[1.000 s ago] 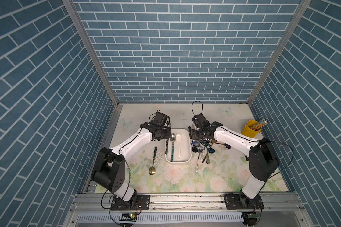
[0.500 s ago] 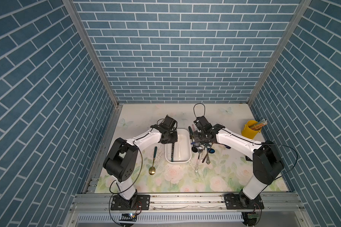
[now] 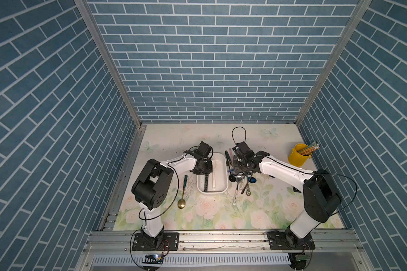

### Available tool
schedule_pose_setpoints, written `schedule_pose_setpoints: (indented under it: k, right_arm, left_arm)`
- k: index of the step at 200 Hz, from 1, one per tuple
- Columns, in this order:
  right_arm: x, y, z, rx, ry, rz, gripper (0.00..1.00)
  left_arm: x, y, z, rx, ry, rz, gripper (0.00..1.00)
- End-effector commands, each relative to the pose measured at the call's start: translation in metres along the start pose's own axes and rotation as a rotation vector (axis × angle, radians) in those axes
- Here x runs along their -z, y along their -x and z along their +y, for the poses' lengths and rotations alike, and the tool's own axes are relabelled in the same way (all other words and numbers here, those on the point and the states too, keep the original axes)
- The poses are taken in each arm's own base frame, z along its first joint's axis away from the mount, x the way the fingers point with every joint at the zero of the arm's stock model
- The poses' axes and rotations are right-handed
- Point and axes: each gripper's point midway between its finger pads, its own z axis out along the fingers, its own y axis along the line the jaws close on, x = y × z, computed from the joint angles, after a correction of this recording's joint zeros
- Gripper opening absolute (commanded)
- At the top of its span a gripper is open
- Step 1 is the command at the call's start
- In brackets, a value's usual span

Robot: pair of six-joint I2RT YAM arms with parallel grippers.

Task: Put the spoon into the storage box
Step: Place the spoon in the storage box.

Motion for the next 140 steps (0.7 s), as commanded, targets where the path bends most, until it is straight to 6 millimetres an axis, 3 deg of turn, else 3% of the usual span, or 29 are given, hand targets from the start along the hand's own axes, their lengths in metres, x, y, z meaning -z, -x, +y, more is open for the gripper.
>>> schedule_pose_setpoints:
  k: [1, 31, 52, 72, 112, 140]
  right_arm:
    - [-0.002, -0.001, -0.004, -0.017, -0.018, 0.003, 0.31]
    - [-0.004, 0.001, -0.003, -0.008, -0.018, 0.004, 0.31]
    - [-0.005, 0.003, -0.002, 0.006, -0.018, 0.006, 0.32]
    - [-0.006, 0.005, -0.002, 0.02, -0.026, 0.009, 0.32]
    - [-0.007, 0.013, 0.001, 0.058, -0.031, 0.004, 0.33]
    - [-0.008, 0.017, 0.003, 0.087, -0.028, 0.006, 0.34]
  left_arm:
    - [0.0, -0.001, 0.0, 0.005, 0.009, -0.005, 0.2]
    - [0.015, 0.004, -0.004, -0.004, -0.003, -0.033, 0.33]
    - [0.037, 0.011, -0.012, -0.026, -0.015, -0.061, 0.47]
    - [0.062, 0.015, -0.009, -0.053, 0.022, -0.098, 0.52]
    - [0.106, 0.011, 0.022, -0.103, 0.164, -0.163, 0.58]
    - [0.104, -0.011, 0.059, -0.1, 0.247, -0.117, 0.59]
